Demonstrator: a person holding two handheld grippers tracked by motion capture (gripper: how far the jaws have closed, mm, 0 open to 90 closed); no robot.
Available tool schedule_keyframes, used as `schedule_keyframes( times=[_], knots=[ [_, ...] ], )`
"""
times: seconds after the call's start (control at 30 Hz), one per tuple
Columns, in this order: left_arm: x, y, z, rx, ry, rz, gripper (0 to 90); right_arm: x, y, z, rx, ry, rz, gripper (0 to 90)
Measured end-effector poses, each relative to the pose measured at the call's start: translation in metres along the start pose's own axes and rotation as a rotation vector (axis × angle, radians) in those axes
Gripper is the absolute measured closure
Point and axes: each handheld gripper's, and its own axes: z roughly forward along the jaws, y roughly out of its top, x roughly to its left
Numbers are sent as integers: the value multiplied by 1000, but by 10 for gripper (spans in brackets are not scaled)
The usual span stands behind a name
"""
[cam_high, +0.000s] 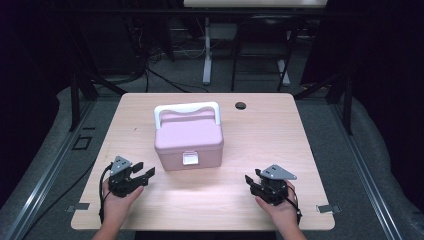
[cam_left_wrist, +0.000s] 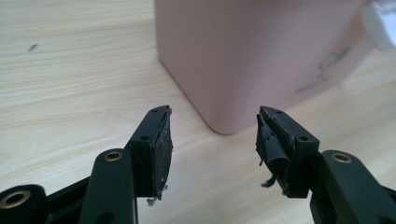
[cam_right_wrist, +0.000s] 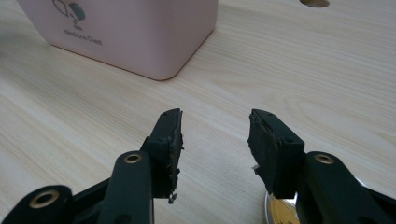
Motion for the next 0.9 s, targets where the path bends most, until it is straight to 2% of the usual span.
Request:
schedule_keyframes(
  times=[0.07,0.17,0.2,0.23,0.27,0.33,0.43,0.5,0.53,0.6,0.63,0.67,0.9],
  knots=[
    [3,1,1,-4,5,-13,466,-1,-1,-1,-1,-3,5,537],
    [10,1,5,6,13,-34,475,-6,0,-3,-10,21,28,537],
    [13,0,3,2,6,-53,474,-10,3,-3,-28,45,66,544],
    [15,0,1,3,7,-60,472,-12,3,-3,-35,51,85,545],
    [15,0,1,3,7,-60,471,-12,3,-3,-35,51,85,545],
    [17,0,-2,-15,19,-73,472,-13,2,-3,-37,48,116,540],
    [18,-1,-2,-11,20,-81,472,-12,3,-2,-45,47,127,525],
    [18,-2,-5,-2,16,-72,473,-11,5,1,-54,54,128,513],
    [17,-3,-8,-4,24,-63,473,-10,9,3,-67,84,158,495],
    [16,-4,-12,-23,29,-65,472,-9,9,4,-73,94,163,491],
    [16,-4,-14,-16,28,-62,470,-7,10,5,-80,104,160,491],
    [17,-5,-14,-29,25,-65,466,-5,11,6,-81,105,149,492],
    [17,-5,-12,-11,26,-69,493,5,13,14,-30,97,72,498]
  ],
)
